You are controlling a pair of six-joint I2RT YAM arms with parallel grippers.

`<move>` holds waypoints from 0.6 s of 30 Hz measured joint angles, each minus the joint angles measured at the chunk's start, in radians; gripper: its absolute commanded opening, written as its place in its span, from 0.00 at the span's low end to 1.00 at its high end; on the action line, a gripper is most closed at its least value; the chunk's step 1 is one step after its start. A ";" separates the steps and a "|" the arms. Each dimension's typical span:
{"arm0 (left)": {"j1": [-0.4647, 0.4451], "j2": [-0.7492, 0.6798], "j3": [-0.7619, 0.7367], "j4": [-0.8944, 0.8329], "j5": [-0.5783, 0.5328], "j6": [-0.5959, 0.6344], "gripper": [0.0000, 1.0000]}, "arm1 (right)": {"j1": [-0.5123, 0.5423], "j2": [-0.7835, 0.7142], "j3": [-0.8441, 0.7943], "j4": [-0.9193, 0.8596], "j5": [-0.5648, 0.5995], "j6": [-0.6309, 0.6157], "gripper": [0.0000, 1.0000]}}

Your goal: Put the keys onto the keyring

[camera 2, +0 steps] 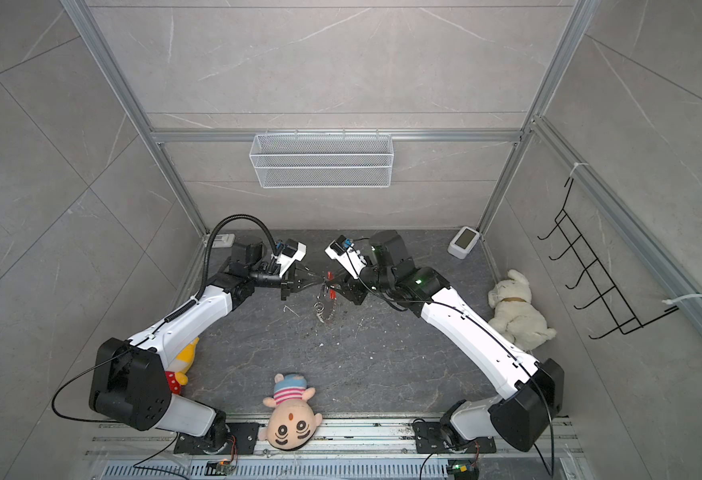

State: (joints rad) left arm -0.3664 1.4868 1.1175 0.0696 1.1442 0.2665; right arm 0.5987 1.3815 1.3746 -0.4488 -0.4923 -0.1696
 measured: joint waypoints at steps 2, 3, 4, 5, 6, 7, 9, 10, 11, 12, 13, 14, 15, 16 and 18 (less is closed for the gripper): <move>0.000 -0.005 -0.002 0.068 0.010 -0.060 0.00 | -0.048 -0.011 -0.024 0.041 -0.044 0.044 0.47; 0.000 -0.010 -0.002 0.094 0.011 -0.084 0.00 | -0.076 -0.011 -0.036 0.066 -0.069 0.068 0.48; 0.000 -0.016 -0.002 0.116 0.011 -0.108 0.00 | -0.095 -0.009 -0.047 0.085 -0.087 0.087 0.48; 0.000 -0.023 -0.002 0.134 0.011 -0.133 0.00 | -0.116 -0.004 -0.059 0.104 -0.104 0.106 0.49; 0.000 -0.029 -0.002 0.150 0.011 -0.153 0.00 | -0.128 0.002 -0.069 0.125 -0.119 0.122 0.50; 0.000 -0.035 -0.002 0.164 0.011 -0.169 0.00 | -0.132 0.007 -0.076 0.142 -0.130 0.133 0.51; 0.000 -0.045 -0.002 0.189 0.012 -0.201 0.00 | -0.132 0.024 -0.079 0.170 -0.158 0.152 0.52; 0.000 -0.048 -0.002 0.197 0.012 -0.211 0.00 | -0.129 0.031 -0.079 0.179 -0.170 0.155 0.52; 0.000 -0.050 -0.002 0.204 0.013 -0.220 0.00 | -0.127 0.039 -0.078 0.190 -0.184 0.159 0.52; 0.000 -0.051 -0.002 0.208 0.014 -0.227 0.00 | -0.124 0.047 -0.074 0.193 -0.195 0.160 0.53; 0.000 -0.051 -0.002 0.209 0.015 -0.232 0.00 | -0.121 0.054 -0.069 0.193 -0.202 0.160 0.52; 0.000 -0.051 -0.002 0.208 0.015 -0.238 0.00 | -0.117 0.062 -0.061 0.193 -0.209 0.160 0.53; 0.000 -0.051 -0.002 0.208 0.015 -0.242 0.00 | -0.111 0.068 -0.053 0.192 -0.213 0.159 0.53; 0.000 -0.051 -0.002 0.208 0.015 -0.246 0.00 | -0.105 0.072 -0.044 0.192 -0.216 0.159 0.53; 0.000 -0.051 -0.002 0.209 0.015 -0.257 0.00 | -0.092 0.079 -0.027 0.194 -0.224 0.159 0.53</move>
State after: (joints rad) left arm -0.3660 1.4357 1.1160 0.2783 1.1591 0.0093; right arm 0.5068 1.4609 1.3472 -0.2550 -0.7158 -0.0105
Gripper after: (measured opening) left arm 0.047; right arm 0.530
